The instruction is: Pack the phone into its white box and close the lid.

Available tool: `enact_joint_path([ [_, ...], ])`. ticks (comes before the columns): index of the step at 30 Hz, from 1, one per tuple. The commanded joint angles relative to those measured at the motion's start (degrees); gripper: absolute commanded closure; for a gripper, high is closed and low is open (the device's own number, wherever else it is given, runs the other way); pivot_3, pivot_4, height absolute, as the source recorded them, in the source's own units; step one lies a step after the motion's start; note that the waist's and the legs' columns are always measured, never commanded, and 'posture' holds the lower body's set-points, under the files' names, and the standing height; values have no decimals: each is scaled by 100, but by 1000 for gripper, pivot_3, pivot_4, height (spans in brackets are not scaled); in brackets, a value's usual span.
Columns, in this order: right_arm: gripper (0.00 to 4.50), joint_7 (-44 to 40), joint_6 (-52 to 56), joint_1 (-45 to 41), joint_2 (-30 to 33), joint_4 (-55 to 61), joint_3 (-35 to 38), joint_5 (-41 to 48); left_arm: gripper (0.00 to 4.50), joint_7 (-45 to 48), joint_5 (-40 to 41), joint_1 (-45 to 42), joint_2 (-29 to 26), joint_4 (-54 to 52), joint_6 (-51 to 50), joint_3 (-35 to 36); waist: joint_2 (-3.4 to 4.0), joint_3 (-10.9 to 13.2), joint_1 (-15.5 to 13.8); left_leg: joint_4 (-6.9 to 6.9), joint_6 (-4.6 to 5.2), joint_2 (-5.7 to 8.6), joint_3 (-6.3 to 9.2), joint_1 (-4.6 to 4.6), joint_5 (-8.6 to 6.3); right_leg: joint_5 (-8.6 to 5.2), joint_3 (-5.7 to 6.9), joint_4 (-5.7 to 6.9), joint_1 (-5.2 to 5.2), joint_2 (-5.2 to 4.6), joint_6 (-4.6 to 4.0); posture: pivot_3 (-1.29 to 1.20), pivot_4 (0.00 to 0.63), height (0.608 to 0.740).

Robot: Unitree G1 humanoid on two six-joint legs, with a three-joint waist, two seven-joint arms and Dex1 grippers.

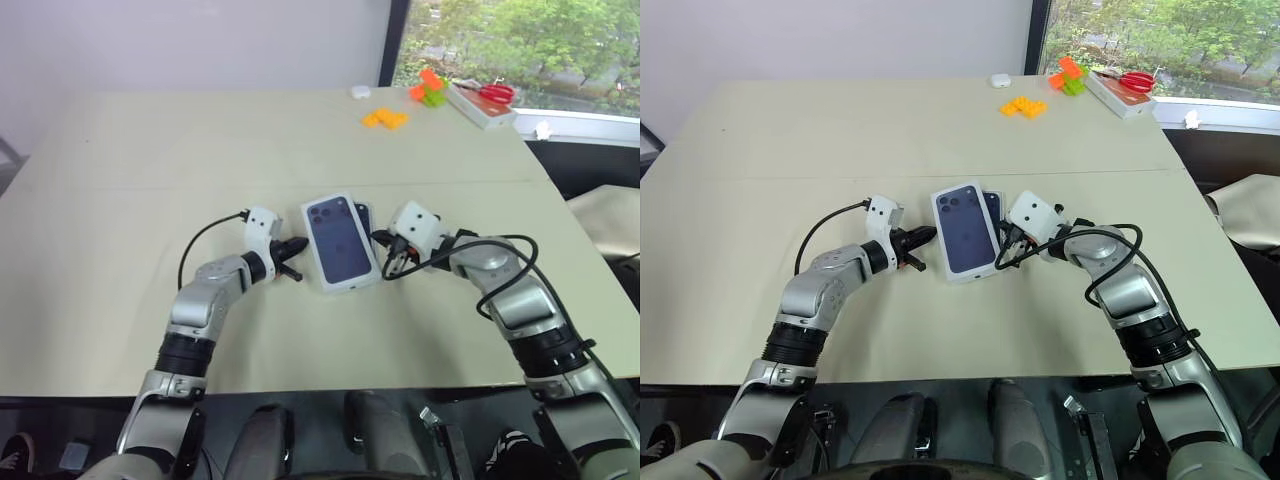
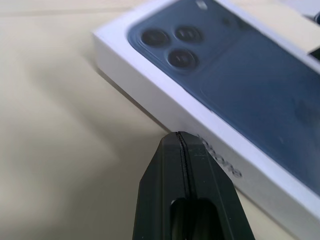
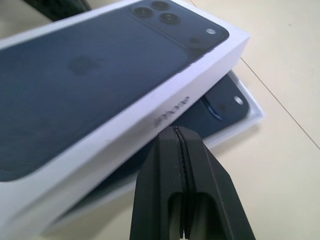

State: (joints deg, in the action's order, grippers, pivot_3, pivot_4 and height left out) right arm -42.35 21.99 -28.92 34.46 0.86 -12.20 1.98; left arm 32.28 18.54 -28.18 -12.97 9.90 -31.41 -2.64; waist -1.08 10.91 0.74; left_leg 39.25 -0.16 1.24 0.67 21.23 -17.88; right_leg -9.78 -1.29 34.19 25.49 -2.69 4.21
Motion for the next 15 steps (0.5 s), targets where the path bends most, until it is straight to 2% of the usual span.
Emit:
enact_joint_path([
  [1, 4473, -6, -23, -8, 86, 118, 245, 17, 4500, -11, -87, -164, 146, 164, 281, -26, 0, 0, -6, 0, 0, 0, 0, 0, 0, 0, 0, 0, 0, 0, 0, 0, 150, 740],
  [15, 4473, 127, 15, 15, 16, 74, 287, -71, 4500, -10, -218, -818, 438, 866, 665, 74, -1, 0, -7, 0, 0, 1, 1, 1, 0, 0, 0, -2, -2, 1, 0, 0, 150, 740],
])
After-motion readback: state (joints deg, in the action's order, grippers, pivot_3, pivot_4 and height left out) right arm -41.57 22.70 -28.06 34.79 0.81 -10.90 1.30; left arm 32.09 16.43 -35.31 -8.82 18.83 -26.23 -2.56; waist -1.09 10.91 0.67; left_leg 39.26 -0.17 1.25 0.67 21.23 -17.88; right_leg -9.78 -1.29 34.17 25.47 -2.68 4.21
